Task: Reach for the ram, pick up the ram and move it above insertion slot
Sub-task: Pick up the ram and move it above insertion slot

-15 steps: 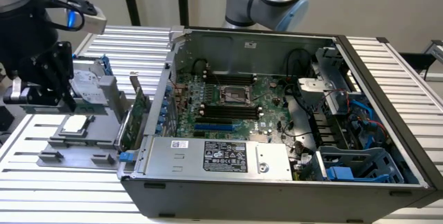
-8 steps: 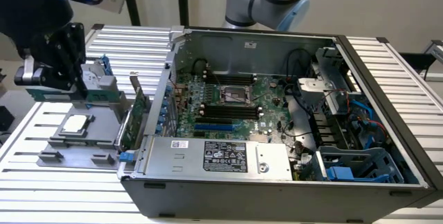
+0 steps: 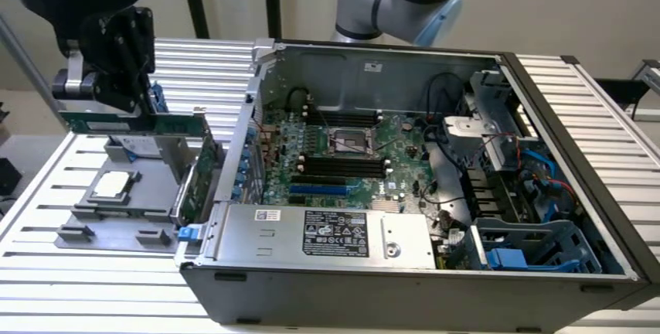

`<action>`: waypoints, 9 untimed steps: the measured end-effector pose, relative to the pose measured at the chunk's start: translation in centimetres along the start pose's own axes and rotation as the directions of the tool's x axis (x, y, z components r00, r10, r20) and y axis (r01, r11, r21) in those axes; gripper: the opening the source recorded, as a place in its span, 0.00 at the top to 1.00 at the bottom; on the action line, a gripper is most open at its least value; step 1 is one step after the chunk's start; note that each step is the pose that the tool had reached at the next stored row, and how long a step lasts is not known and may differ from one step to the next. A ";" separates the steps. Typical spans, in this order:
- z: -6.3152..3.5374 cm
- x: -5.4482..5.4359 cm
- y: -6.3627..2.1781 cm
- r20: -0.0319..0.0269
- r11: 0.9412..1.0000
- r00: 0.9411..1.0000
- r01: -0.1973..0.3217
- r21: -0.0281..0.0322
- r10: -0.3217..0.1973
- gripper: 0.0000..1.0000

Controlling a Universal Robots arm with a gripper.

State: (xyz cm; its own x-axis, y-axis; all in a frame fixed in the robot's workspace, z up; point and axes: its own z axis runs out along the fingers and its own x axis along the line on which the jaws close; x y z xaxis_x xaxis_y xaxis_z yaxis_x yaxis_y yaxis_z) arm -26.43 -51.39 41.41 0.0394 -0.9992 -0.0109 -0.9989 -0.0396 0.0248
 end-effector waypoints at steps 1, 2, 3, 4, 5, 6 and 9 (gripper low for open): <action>-0.13 0.0 -0.44 0.000 1.000 1.000 0.000 0.000 0.000 0.86; -0.23 0.0 -0.88 0.000 1.000 1.000 0.000 -0.001 0.000 0.86; -0.30 0.0 -1.33 0.000 1.000 1.000 0.000 -0.001 0.000 0.86; -0.35 0.1 -1.82 0.000 1.000 1.000 0.000 -0.001 0.000 0.86; -0.38 0.1 -2.26 0.000 1.000 1.000 0.000 -0.001 0.000 0.86; -0.40 0.1 -2.71 0.000 1.000 1.000 0.000 -0.001 0.000 0.86; -0.45 0.1 -4.06 0.000 1.000 1.000 0.000 -0.001 0.000 0.86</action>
State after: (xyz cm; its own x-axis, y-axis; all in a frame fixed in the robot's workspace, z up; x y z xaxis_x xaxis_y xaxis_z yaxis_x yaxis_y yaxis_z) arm -22.35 -51.30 41.76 0.0395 -0.9992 -0.0110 -0.9989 -0.0397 0.0256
